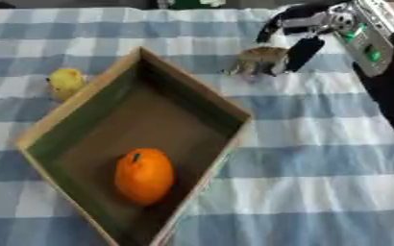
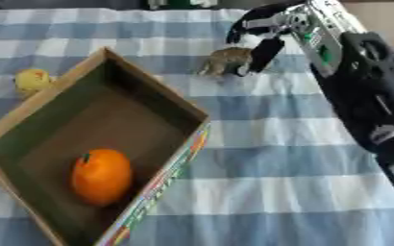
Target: Pick up objects on the table and place them in the box.
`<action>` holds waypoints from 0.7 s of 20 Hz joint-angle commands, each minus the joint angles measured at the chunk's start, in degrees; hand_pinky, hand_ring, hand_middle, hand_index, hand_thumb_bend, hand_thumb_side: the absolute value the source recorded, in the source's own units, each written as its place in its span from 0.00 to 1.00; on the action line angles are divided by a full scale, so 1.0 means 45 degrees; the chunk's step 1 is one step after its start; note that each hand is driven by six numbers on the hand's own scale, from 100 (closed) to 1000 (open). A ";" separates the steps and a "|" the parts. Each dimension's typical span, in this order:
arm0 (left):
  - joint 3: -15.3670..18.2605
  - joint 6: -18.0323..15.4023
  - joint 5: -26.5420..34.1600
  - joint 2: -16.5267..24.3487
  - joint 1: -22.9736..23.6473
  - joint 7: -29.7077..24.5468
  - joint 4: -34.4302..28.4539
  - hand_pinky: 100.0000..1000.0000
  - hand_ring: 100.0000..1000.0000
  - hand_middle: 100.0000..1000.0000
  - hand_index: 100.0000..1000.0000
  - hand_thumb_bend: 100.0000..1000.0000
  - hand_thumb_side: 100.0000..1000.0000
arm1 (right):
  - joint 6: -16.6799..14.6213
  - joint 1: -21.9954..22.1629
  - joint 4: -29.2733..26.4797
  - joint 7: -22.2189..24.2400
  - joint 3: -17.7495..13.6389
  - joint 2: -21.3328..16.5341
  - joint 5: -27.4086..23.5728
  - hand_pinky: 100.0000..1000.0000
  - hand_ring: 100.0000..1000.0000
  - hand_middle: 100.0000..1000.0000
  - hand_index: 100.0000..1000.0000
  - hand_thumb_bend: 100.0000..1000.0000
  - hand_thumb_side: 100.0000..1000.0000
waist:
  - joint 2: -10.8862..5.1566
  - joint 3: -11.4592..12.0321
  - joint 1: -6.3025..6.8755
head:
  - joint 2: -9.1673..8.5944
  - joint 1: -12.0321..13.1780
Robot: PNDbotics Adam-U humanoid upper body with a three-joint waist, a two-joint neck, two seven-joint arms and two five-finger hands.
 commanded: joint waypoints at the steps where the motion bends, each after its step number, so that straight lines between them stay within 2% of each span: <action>1: 0.0003 -0.0013 -0.0038 0.0285 -0.0208 -0.0051 -0.0209 0.43 0.78 0.72 0.75 0.00 0.76 | 0.0018 -0.0324 0.0087 -0.0089 -0.0022 -0.0120 0.0258 0.87 0.97 0.82 0.89 0.21 0.31 | -0.0259 0.0040 -0.0005 | -0.0155 -0.0074; 5: 0.0015 -0.0011 -0.0049 0.0267 -0.0206 -0.0056 -0.0209 0.43 0.78 0.72 0.75 0.00 0.76 | -0.0038 -0.0243 0.0351 -0.0144 0.0005 -0.0074 0.0482 0.87 0.96 0.80 0.87 0.18 0.30 | -0.0204 0.0084 0.0005 | -0.0170 -0.0084; 9: 0.0014 0.0002 -0.0053 0.0252 -0.0210 -0.0078 -0.0209 0.43 0.78 0.72 0.75 0.00 0.76 | -0.0068 -0.0256 0.0398 -0.0204 0.0027 -0.0015 0.0421 0.85 0.95 0.74 0.80 0.11 0.28 | -0.0190 0.0076 0.0020 | -0.0147 -0.0084; 12: 0.0008 0.0002 -0.0057 0.0245 -0.0224 -0.0097 -0.0209 0.43 0.78 0.72 0.75 0.00 0.76 | 0.0049 -0.0291 0.0388 -0.0333 0.0017 0.0049 0.0352 0.84 0.93 0.69 0.76 0.01 0.25 | -0.0197 0.0086 0.0029 | -0.0170 -0.0100; 14: 0.0013 0.0007 -0.0063 0.0246 -0.0216 -0.0104 -0.0209 0.43 0.78 0.72 0.75 0.00 0.76 | 0.0175 -0.0303 0.0376 -0.0506 0.0018 0.0071 0.0386 0.83 0.92 0.66 0.74 0.00 0.21 | -0.0203 0.0096 0.0032 | -0.0177 -0.0110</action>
